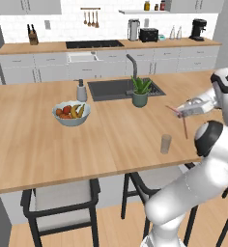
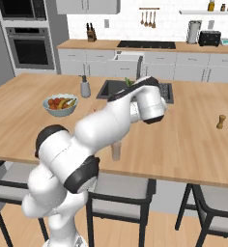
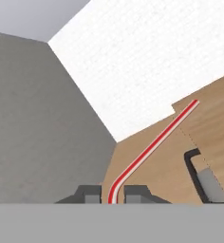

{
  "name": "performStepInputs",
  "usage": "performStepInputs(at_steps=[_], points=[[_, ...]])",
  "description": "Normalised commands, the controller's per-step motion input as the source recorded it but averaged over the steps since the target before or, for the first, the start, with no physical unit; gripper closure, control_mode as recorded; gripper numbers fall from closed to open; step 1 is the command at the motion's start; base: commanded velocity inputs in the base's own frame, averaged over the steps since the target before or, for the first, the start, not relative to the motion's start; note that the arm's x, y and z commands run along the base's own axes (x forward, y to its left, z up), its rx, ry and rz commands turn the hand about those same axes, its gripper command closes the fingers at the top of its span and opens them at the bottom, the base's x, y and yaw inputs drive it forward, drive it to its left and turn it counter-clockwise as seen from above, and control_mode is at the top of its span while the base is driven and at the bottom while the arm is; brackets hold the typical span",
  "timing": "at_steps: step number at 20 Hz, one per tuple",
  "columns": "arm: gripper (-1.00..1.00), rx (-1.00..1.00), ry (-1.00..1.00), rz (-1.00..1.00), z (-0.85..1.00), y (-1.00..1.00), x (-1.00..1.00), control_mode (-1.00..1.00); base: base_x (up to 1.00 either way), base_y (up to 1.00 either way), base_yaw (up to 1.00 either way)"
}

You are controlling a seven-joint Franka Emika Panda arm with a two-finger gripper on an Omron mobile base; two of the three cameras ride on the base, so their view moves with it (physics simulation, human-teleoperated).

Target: Take a straw from the drawer in front and place it inside the glass cup on the dining counter.

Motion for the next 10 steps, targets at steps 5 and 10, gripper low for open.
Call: performStepInputs(at_steps=[5,10], points=[[1.0,0.12,-0.13,0.32,0.0,0.0,0.14,-1.0,0.0,0.0,0.0],[1.0,0.13,-0.16,0.14,-0.03,0.0,-0.04,-1.0,0.0,0.0,0.0]])
